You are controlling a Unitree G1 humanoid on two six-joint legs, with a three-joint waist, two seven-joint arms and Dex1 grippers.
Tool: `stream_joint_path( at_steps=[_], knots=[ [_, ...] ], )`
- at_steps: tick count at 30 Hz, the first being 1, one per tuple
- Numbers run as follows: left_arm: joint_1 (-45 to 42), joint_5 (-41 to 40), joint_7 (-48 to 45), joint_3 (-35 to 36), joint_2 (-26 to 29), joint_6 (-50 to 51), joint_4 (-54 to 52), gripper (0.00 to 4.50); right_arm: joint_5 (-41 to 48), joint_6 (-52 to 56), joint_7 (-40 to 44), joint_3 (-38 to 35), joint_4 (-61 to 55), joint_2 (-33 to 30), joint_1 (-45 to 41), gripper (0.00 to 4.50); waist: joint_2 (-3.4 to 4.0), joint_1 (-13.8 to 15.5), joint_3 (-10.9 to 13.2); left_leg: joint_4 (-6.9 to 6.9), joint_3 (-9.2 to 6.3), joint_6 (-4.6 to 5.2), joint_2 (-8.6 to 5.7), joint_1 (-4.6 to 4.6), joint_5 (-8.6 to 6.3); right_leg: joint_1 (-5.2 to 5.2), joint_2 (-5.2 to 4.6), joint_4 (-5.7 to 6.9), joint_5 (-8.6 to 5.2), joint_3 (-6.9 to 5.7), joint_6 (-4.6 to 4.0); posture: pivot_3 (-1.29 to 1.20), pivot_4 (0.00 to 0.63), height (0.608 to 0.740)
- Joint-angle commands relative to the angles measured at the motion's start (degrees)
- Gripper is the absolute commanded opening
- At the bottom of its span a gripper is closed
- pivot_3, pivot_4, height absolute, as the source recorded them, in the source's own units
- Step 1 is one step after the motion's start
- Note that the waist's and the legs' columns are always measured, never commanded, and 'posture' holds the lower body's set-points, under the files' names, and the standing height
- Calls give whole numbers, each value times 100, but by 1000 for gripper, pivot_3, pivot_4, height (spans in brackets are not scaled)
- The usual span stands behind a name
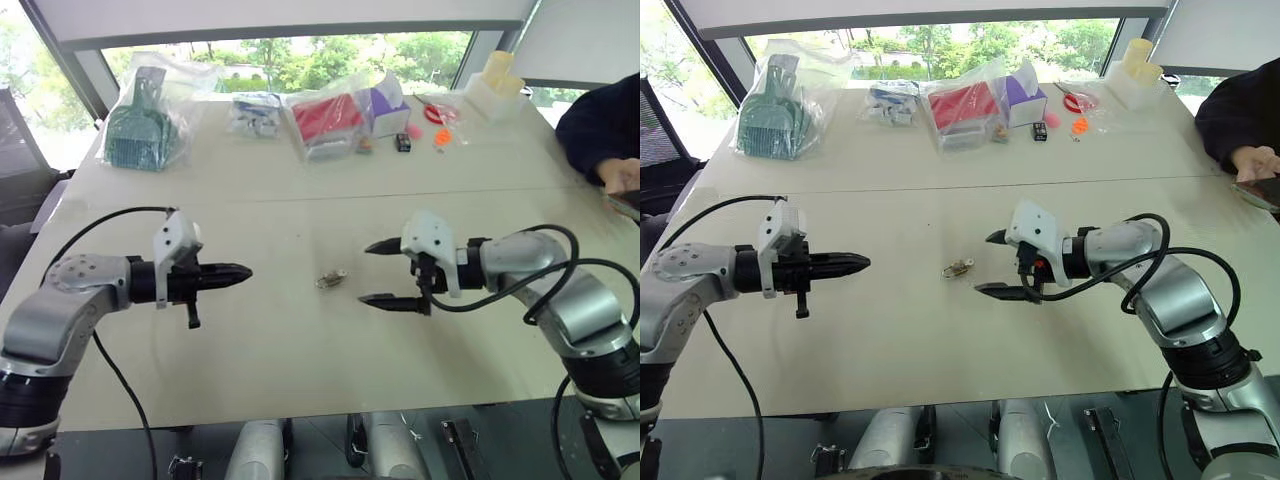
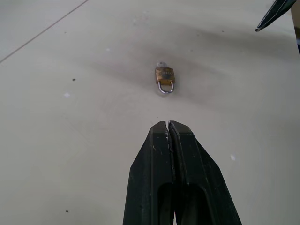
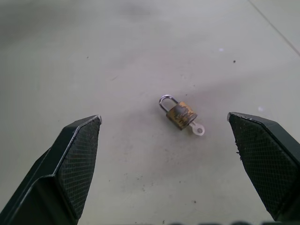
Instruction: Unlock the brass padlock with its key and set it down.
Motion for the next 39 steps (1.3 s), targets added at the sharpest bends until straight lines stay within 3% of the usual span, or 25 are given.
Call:
stream_joint_path(
  at_steps=[1, 13, 27, 32, 36, 39],
  knots=[
    [-152, 80, 118, 90, 0, -177, -135, 6, 22, -95, 2, -94, -209, -61, -19, 4500, 0, 3, 0, 0, 0, 0, 0, 1, 0, 0, 0, 0, -1, 0, -2, 0, 150, 740],
    [-370, -318, 160, 55, -95, 302, -205, 6, 92, -4, -141, -275, -445, -159, 248, 4500, 0, 1, 0, 0, 1, 0, 0, 1, 0, 0, 1, 0, 8, 1, 13, 0, 150, 740],
    [-533, -85, 226, -393, -332, 140, -207, 6, 197, 250, -553, -506, -820, -167, 507, 4500, -1, 0, 0, 2, 1, 0, -1, 1, 0, 1, 1, 1, 8, 1, 14, 0, 150, 740],
    [-375, 370, 352, -737, -511, -293, -195, 6, 229, 350, -723, -568, -1006, -199, 674, 4500, -1, 6, 0, 2, 1, 0, -1, 1, 0, 1, 2, 1, 8, 1, 14, 0, 150, 740],
    [-405, 824, 517, -1169, -809, -587, -34, 1199, 305, 470, -846, -659, -1103, -180, 711, 4500, -1, 13, -1, 4, 2, 0, -3, 1, 0, 3, -1, 1, 7, 3, 12, 0, 150, 740],
    [-517, 1053, 709, -1432, -1218, -730, 235, 2485, 285, 490, -981, -601, -1147, -134, 759, 4500, -2, 15, -1, 5, 3, 0, -3, 3, 0, 4, -1, 1, 7, 4, 12, 0, 150, 740]
  ],
)
